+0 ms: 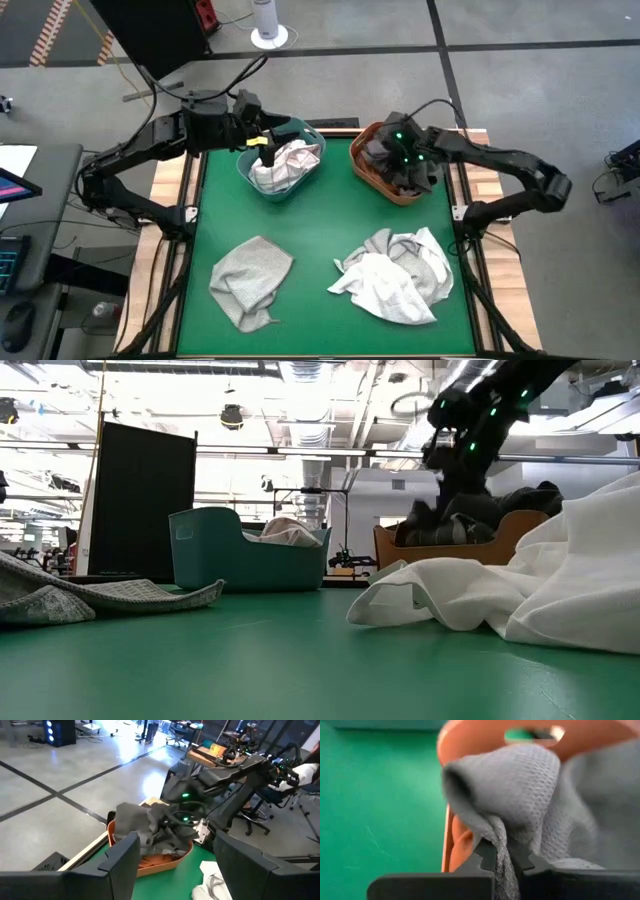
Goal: Sort towels by color in basket
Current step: Put the dark gray towel into the orange bin
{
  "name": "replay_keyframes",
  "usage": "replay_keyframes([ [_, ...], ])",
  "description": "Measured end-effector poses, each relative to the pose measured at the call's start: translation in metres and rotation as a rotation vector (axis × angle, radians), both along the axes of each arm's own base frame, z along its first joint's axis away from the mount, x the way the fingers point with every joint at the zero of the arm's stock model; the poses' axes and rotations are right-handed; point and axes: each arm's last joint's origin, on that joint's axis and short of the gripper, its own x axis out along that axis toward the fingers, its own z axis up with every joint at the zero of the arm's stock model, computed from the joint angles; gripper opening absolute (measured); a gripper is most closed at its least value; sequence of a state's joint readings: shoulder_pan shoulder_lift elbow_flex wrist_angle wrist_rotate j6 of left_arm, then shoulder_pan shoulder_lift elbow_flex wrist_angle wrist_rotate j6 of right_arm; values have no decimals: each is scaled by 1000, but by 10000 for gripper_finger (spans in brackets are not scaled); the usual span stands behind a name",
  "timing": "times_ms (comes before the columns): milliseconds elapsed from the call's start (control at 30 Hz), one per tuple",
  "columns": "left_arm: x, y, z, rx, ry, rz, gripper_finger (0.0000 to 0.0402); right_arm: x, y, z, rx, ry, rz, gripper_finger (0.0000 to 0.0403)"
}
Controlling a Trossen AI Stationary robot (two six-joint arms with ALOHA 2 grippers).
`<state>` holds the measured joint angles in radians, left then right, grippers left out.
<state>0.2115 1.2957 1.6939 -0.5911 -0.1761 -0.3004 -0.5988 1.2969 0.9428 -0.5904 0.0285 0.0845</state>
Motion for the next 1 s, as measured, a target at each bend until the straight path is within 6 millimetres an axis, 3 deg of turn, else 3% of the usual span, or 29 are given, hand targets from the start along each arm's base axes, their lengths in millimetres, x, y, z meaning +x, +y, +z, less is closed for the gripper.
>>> replay_keyframes([
  [367, 8, -8, -4, -16, 18, -35, 240, 36, -23, -75, 135, 171, 23, 33],
  [500, 8, -12, -4, -13, 18, -54, 240, 36, -23, -88, 176, 229, 17, 47],
  [667, 8, -14, -6, -14, 37, -59, 240, 28, -18, -68, 154, 189, 10, 63],
  [800, 8, -14, -6, -4, 41, -60, 240, 18, -13, -33, 96, 110, 18, 81],
  [1000, 8, -13, -6, 15, 48, -44, 240, 1, -2, 11, 38, 28, 17, 159],
])
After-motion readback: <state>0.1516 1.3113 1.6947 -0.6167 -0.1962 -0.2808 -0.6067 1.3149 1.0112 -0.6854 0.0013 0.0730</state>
